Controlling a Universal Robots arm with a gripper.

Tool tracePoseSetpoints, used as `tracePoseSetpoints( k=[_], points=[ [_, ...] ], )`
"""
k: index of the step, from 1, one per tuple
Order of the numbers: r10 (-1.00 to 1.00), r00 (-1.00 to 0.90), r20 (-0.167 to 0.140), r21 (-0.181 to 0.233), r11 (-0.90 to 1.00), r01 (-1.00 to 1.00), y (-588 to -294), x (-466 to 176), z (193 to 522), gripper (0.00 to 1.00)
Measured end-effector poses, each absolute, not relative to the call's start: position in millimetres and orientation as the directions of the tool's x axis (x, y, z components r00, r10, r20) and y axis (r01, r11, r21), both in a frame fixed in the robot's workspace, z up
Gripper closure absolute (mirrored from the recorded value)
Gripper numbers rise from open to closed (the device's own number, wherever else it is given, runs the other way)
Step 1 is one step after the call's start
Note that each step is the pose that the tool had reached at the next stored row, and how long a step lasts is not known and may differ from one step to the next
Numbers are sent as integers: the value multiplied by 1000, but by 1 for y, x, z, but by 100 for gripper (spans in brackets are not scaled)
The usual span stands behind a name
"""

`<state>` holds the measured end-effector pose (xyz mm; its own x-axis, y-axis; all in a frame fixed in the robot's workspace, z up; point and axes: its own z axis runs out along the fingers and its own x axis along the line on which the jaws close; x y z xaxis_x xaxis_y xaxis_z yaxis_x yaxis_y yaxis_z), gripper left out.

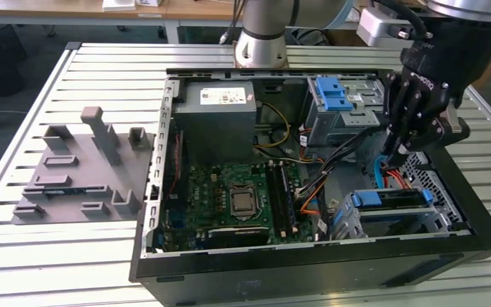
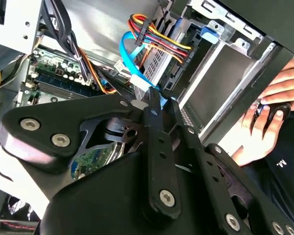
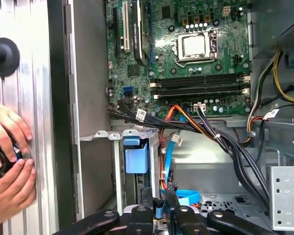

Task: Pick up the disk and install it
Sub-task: 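Insert the second disk wire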

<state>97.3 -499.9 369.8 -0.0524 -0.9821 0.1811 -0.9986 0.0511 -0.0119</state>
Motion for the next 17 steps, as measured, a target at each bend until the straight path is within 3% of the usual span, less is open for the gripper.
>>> tracePoseSetpoints(
  k=[2,6,12,17],
  points=[
    [-982,-52,182,-12,51,-999,-500,98,366,83],
    [-983,-53,176,-12,51,-999,-500,98,363,84],
    [-995,-52,87,-7,52,-999,-500,98,362,84],
    [-995,-52,82,-7,52,-999,-501,98,361,84]
  ],
)
